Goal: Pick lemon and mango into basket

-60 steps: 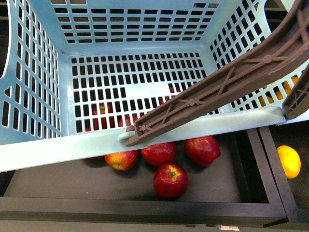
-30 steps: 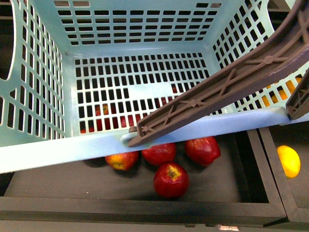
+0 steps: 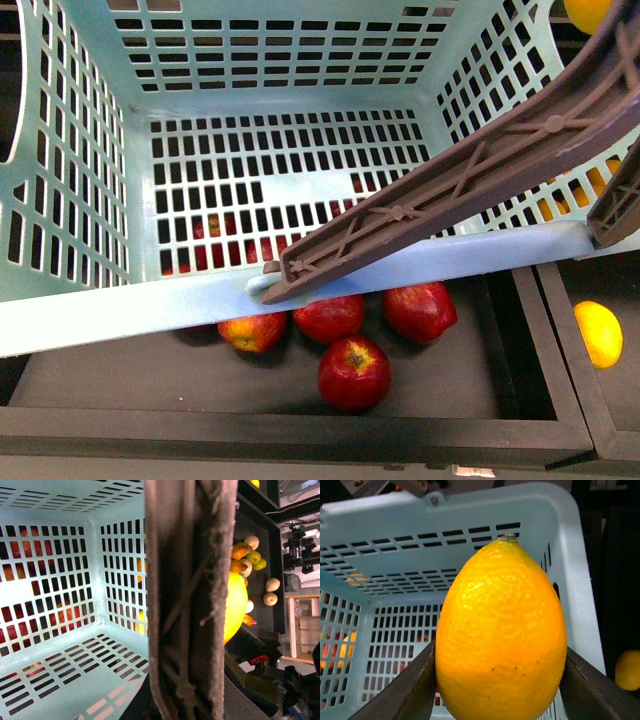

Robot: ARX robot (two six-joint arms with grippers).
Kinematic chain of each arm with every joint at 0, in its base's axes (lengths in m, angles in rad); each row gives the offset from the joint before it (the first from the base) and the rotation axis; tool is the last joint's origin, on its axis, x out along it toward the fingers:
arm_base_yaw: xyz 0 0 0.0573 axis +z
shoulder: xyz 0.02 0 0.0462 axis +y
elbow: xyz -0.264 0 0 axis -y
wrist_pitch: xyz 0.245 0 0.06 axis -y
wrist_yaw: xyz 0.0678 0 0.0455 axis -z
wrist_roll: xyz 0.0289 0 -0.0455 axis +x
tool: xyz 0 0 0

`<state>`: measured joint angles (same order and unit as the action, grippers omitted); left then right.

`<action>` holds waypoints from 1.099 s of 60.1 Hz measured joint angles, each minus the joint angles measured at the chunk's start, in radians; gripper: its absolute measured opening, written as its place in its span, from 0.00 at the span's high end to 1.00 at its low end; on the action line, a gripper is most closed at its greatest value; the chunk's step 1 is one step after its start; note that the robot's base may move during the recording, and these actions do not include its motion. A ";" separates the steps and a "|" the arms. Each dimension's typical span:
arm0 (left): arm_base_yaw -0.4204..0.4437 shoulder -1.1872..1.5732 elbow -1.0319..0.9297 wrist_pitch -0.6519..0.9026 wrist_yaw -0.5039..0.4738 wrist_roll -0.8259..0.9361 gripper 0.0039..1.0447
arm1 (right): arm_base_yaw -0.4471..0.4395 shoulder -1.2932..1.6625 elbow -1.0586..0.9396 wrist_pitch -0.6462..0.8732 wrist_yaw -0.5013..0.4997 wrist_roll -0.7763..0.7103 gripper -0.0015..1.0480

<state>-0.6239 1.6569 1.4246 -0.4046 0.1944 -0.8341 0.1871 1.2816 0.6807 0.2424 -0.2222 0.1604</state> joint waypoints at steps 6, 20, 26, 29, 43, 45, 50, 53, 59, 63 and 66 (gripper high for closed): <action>0.000 0.000 0.000 0.000 0.000 0.000 0.95 | 0.005 -0.010 -0.016 0.000 0.017 0.004 0.21; -0.001 0.000 0.000 -0.002 0.000 0.000 0.95 | -0.040 -0.114 -0.048 0.005 0.066 0.044 0.08; 0.000 0.000 0.000 -0.002 -0.005 0.000 0.95 | -0.101 -0.181 -0.071 0.021 0.127 0.069 0.08; 0.002 0.000 0.000 -0.002 -0.010 0.001 0.95 | -0.112 -0.196 -0.093 0.085 0.194 0.048 0.12; 0.002 0.000 0.000 -0.002 0.005 -0.001 0.95 | -0.146 -0.292 -0.319 0.380 0.237 -0.123 0.48; 0.002 0.000 0.000 -0.002 0.005 0.000 0.95 | -0.166 -0.315 -0.350 0.388 0.227 -0.133 0.55; 0.002 0.000 0.000 -0.002 0.003 0.000 0.95 | -0.183 -0.354 -0.399 0.393 0.227 -0.140 0.70; 0.002 0.000 0.000 -0.002 -0.001 0.000 0.95 | -0.184 -0.378 -0.426 0.394 0.225 -0.143 0.78; 0.001 0.000 0.000 -0.002 -0.003 0.002 0.95 | -0.184 -0.422 -0.469 0.393 0.225 -0.150 0.93; 0.001 0.000 0.000 -0.002 -0.002 0.002 0.95 | -0.185 -0.459 -0.497 0.391 0.225 -0.155 0.98; 0.002 0.000 0.000 -0.002 -0.003 0.002 0.95 | -0.185 -0.489 -0.519 0.383 0.224 -0.155 0.98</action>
<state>-0.6224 1.6573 1.4250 -0.4068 0.1909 -0.8326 0.0021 0.7929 0.1616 0.6250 0.0021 0.0055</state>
